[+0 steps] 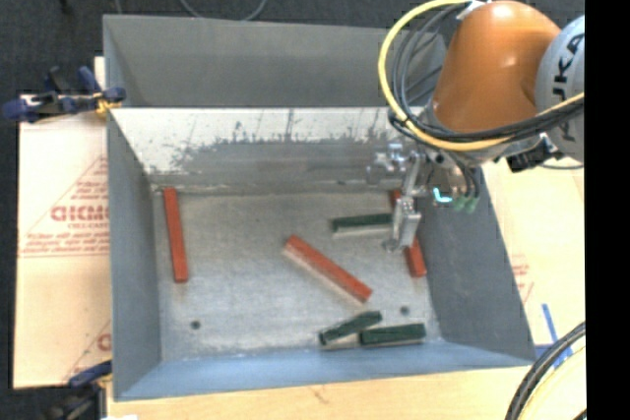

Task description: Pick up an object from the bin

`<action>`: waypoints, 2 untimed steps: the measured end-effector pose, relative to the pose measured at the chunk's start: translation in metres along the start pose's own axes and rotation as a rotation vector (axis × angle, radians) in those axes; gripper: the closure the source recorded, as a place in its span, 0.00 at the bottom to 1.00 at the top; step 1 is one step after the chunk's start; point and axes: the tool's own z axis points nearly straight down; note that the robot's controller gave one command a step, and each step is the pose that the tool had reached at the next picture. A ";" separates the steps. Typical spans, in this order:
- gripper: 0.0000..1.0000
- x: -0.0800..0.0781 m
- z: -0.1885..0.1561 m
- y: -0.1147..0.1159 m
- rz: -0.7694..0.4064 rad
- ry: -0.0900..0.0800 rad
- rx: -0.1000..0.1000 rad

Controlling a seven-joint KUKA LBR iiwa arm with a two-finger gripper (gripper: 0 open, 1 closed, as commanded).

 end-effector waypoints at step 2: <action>1.00 -0.023 0.151 -0.034 -0.029 -0.008 0.003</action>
Offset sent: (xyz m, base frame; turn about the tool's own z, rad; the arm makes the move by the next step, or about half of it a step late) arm 0.0208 -0.0326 -0.1524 -0.0297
